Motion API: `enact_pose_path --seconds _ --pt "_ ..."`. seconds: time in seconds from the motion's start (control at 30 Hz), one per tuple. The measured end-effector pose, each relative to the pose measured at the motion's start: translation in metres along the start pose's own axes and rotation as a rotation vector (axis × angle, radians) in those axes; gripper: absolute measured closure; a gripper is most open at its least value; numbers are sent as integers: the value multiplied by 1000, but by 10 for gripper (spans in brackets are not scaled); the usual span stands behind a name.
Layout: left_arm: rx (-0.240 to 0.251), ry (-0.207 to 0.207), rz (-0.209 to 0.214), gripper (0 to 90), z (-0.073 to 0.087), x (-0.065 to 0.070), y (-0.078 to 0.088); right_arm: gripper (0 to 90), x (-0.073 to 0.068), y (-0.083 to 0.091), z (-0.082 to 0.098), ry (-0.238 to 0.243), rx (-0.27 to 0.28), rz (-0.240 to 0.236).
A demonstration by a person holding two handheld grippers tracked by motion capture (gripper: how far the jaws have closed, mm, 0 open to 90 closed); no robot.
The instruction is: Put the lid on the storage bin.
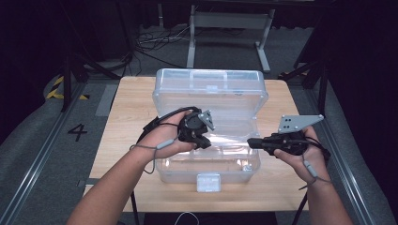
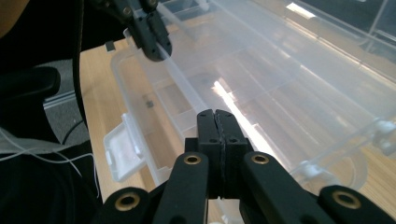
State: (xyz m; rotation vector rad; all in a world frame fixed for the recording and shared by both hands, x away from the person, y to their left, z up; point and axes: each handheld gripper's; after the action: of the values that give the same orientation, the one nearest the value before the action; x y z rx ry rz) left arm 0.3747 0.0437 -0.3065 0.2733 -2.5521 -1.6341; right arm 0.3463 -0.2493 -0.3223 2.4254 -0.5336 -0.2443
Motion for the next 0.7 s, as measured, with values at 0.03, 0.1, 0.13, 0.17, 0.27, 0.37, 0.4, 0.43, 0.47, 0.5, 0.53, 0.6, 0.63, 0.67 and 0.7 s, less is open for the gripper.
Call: enact_pose_path --seconds 0.03,0.1,0.13,0.17,0.27,0.37,0.4,0.43,0.47,0.5,0.53,0.6,0.63,0.67,0.7 --pt "0 0 1 863 0 0 0 900 1 0 0 -6 8 2" --pt "-1 1 2 863 1 2 -1 900 3 2 1 -21 24 10" --pt "-1 1 2 862 1 2 -1 900 4 3 2 -28 30 13" --pt "-3 0 0 862 1 3 -1 900 4 3 2 -28 30 13" --pt "-11 -4 -12 863 2 6 -2 900 7 6 3 -52 62 24" --pt "-12 -2 -22 862 2 9 -4 900 9 9 4 -69 89 40" --pt "-14 0 -25 862 3 10 -4 900 9 10 4 -79 97 43" --pt "-12 1 -28 862 3 11 -4 900 10 11 5 -85 104 50" --pt "-16 -5 -31 862 4 11 -4 900 11 12 5 -91 111 54" --pt "-16 -5 -31 862 4 11 -4 900 12 12 6 -99 118 60" --pt "-15 -3 -33 862 5 12 -5 900 13 13 6 -105 123 63" --pt "-10 0 -33 862 5 13 -5 900 14 13 7 -107 125 63" --pt "-12 4 -32 860 5 13 -6 900 15 14 7 -117 136 70" --pt "-8 4 -39 859 6 15 -6 900 16 15 8 -123 137 72" --pt "-8 4 -39 857 6 15 -6 900 16 15 8 -123 138 73"
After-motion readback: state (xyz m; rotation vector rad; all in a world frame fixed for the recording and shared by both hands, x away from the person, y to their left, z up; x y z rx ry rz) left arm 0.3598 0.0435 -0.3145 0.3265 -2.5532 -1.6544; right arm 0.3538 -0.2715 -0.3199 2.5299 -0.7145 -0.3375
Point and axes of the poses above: each handheld gripper's, and its own axes: y roughly backward along the jaws, z roughly out of its underside, x roughly to its right, and after that the axes turned 6 degrees about -x, right-handed
